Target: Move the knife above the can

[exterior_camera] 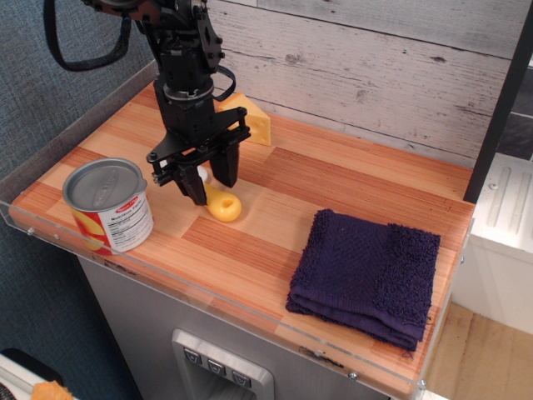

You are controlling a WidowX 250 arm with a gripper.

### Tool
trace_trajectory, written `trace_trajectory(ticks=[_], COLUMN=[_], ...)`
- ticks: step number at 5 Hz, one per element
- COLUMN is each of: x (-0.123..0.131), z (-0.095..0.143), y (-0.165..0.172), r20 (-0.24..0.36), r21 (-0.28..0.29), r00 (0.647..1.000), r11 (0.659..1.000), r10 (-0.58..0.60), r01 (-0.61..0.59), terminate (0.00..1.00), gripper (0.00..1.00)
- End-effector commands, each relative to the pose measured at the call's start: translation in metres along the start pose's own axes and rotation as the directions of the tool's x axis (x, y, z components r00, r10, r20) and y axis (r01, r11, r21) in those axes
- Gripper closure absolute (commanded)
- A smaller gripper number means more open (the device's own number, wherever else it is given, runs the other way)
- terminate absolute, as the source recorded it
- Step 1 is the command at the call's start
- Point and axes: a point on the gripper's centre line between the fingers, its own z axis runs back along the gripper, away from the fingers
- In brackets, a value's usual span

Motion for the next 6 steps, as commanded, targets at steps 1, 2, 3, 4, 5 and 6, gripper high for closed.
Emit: trace_trajectory(ticks=[1,2,3,4,5,6], x=[0.000,-0.007,-0.017,-0.030,-0.035,-0.025], z=[0.021,0.034,0.052,0.069,0.089,0.102], y=[-0.011,-0.018,-0.025,-0.029,-0.028,-0.025], r20=[0.016,0.024,0.034,0.059,0.117,0.146], r21=[-0.053,-0.076,-0.099,-0.133,-0.074,-0.046], r00=[0.999,0.998,0.993,0.978,0.892,0.814], r11=[0.998,0.995,0.988,0.970,0.892,0.818], r10=[-0.032,-0.060,-0.114,-0.200,-0.436,-0.562], r01=[0.032,0.062,0.117,0.206,0.446,0.573], terminate=[0.00,0.00,0.00,0.00,0.00,0.00], gripper=[0.00,0.00,0.00,0.00,0.00,0.00])
